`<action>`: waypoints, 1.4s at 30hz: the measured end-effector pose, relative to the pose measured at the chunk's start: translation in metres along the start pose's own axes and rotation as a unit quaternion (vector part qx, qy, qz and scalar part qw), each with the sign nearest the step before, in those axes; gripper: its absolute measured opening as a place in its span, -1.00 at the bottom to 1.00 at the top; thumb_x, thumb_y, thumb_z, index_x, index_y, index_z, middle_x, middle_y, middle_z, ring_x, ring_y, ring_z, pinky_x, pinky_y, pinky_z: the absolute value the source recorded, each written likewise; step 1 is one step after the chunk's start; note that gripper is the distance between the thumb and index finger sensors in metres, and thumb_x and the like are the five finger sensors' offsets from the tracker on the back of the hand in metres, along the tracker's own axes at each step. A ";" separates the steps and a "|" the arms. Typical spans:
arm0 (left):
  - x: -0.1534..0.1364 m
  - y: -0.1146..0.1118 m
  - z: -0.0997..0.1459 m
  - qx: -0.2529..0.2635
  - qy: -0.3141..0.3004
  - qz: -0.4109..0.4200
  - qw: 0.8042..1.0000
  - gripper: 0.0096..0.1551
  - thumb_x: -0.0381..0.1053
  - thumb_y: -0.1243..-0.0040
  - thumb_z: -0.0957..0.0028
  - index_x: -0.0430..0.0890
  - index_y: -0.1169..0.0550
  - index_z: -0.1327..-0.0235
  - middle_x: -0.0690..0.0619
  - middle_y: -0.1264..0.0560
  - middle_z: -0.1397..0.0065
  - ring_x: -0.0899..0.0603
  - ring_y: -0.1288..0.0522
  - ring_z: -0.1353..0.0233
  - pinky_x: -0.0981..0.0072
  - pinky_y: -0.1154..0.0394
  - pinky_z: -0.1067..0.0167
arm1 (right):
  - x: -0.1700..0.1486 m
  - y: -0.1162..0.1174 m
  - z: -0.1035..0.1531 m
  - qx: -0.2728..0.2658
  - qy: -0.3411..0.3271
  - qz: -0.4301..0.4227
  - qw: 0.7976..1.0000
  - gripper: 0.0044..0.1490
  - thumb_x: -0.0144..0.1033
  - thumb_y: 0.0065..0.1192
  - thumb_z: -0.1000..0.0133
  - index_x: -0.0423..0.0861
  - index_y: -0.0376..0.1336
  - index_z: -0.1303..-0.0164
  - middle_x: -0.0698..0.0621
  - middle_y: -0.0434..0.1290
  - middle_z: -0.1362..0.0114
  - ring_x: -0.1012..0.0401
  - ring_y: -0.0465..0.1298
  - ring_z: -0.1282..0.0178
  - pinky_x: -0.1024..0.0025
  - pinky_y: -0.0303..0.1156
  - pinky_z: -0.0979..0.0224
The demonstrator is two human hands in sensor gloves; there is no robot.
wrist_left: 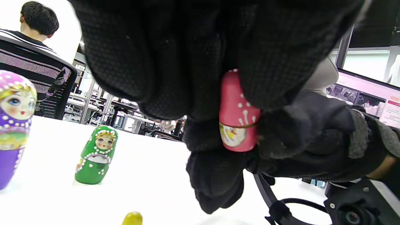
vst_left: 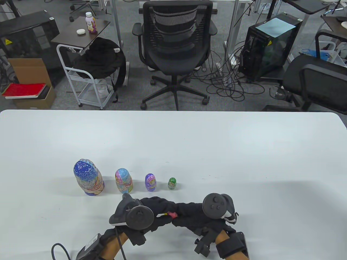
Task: Separate nested Russian dolls into individual dolls
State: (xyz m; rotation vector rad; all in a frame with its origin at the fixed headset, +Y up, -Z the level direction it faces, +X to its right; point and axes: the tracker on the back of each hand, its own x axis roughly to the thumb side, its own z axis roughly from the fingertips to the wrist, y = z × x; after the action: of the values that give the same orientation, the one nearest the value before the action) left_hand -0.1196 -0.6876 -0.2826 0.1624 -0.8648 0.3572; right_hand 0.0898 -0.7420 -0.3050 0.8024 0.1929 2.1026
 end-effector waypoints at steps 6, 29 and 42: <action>0.003 0.004 0.002 0.023 -0.002 -0.031 0.999 -0.47 0.13 -0.45 -0.01 -0.01 -0.60 -0.22 0.03 -0.70 -0.18 -0.11 -0.74 -0.15 0.13 -0.69 -0.12 | -0.005 -0.001 0.000 -0.015 0.020 -0.083 0.996 -0.22 -0.26 0.51 0.05 -0.39 0.36 -0.29 -0.30 0.68 -0.14 -0.09 0.70 -0.08 0.11 0.67 -0.13; 0.002 0.038 -0.055 -0.014 0.004 -0.133 0.991 -0.49 0.11 -0.45 -0.03 0.01 -0.60 -0.23 0.02 -0.69 -0.21 -0.13 -0.73 -0.17 0.11 -0.69 -0.13 | -0.016 -0.073 0.031 -0.181 0.102 -0.041 0.977 -0.18 -0.20 0.46 -0.01 -0.39 0.32 -0.37 -0.33 0.66 -0.17 -0.14 0.67 -0.11 0.04 0.61 -0.15; -0.015 -0.028 -0.157 -0.210 -0.013 -0.185 0.960 -0.50 0.09 -0.43 -0.03 0.03 -0.60 -0.23 0.03 -0.69 -0.24 -0.13 -0.72 -0.20 0.10 -0.68 -0.15 | -0.046 -0.111 0.059 -0.252 0.144 -0.095 0.952 -0.22 -0.18 0.43 -0.05 -0.37 0.34 -0.37 -0.33 0.66 -0.17 -0.15 0.66 -0.11 0.03 0.59 -0.15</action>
State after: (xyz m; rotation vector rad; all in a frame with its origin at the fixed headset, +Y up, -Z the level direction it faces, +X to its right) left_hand -0.0061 -0.6725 -0.3943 -0.0678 -0.8967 -0.1813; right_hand 0.2198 -0.7169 -0.3254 0.1641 -0.1088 1.9514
